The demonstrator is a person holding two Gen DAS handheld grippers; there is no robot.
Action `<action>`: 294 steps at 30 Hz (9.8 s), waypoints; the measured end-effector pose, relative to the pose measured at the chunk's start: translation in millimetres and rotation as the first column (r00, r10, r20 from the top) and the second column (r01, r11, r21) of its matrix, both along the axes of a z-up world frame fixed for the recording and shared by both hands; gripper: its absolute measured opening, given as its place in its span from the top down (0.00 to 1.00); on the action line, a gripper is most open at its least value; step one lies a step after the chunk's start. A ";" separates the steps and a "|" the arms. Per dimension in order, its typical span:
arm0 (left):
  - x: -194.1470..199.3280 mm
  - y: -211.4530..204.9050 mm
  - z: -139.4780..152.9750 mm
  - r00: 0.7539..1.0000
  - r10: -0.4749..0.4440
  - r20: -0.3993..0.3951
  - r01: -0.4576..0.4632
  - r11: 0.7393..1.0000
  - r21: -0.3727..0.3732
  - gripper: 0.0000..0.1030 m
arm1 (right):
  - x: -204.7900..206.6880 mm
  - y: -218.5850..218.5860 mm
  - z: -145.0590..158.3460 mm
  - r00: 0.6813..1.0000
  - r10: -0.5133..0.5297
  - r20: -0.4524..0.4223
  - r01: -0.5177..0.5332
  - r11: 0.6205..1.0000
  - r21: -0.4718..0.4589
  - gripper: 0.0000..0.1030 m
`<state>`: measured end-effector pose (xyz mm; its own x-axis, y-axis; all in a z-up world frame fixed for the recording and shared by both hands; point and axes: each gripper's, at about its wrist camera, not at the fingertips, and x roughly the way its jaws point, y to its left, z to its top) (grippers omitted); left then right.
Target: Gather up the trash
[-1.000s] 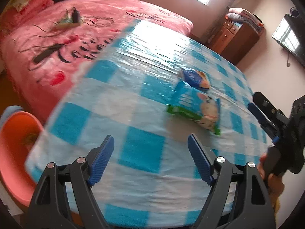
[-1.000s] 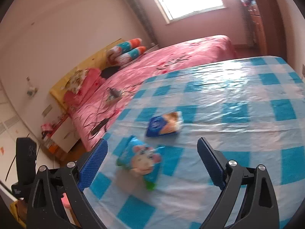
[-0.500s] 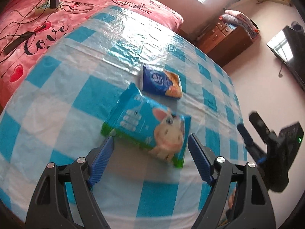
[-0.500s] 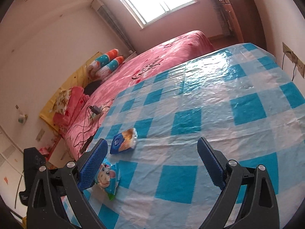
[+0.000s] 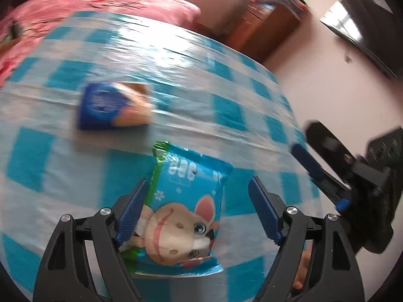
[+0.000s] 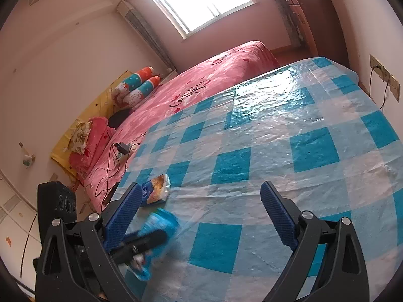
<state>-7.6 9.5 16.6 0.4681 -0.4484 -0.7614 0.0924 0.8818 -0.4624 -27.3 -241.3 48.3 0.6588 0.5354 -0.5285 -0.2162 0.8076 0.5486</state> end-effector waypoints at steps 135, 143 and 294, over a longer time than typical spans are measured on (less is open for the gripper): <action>-142.0 219.1 15.6 0.924 0.334 0.186 -0.362 0.921 0.142 0.54 | -21.1 152.1 -24.0 0.967 0.256 0.013 -0.217 0.844 -0.490 0.54; -142.6 232.8 20.6 0.915 0.356 0.190 -0.386 0.910 0.152 0.54 | -19.2 156.5 -22.7 0.964 0.265 0.005 -0.232 0.854 -0.467 0.54; -146.3 79.5 109.1 0.855 0.143 0.499 -0.346 0.873 0.343 0.04 | -154.4 67.1 74.3 0.964 -0.040 0.262 0.158 0.882 -0.445 0.09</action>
